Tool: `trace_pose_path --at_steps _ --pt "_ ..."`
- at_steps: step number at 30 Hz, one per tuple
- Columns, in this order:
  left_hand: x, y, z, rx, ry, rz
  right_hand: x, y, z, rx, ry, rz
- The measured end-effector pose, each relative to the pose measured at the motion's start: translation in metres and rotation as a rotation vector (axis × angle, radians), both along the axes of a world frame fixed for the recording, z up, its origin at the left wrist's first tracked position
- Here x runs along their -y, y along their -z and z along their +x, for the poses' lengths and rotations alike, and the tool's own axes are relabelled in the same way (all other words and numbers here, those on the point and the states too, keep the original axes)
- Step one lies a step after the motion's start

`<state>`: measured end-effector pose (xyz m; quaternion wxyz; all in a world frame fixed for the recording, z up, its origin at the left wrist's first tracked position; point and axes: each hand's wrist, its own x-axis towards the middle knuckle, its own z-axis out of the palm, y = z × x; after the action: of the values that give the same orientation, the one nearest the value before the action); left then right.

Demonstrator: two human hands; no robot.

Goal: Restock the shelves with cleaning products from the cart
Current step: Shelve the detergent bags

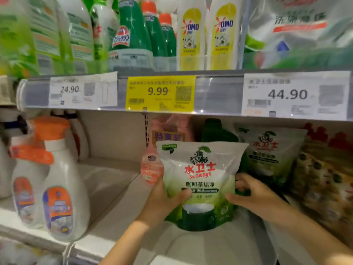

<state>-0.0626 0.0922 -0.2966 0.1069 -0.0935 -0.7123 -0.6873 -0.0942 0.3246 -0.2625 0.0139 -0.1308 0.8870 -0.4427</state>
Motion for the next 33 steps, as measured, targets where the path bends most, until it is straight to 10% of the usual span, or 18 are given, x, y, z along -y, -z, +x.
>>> trace_pose_path --at_steps 7,22,33 --pt "-0.002 0.005 -0.013 0.034 -0.040 0.089 0.005 -0.006 -0.013 -0.128 0.039 0.126" --pt "0.016 -0.030 0.064 -0.029 -0.130 0.031 0.021 -0.024 0.096 -0.394 0.050 -0.256" --pt "-0.035 -0.028 0.152 -0.093 0.081 -0.029 -0.022 -0.011 0.225 -0.238 0.156 -0.400"
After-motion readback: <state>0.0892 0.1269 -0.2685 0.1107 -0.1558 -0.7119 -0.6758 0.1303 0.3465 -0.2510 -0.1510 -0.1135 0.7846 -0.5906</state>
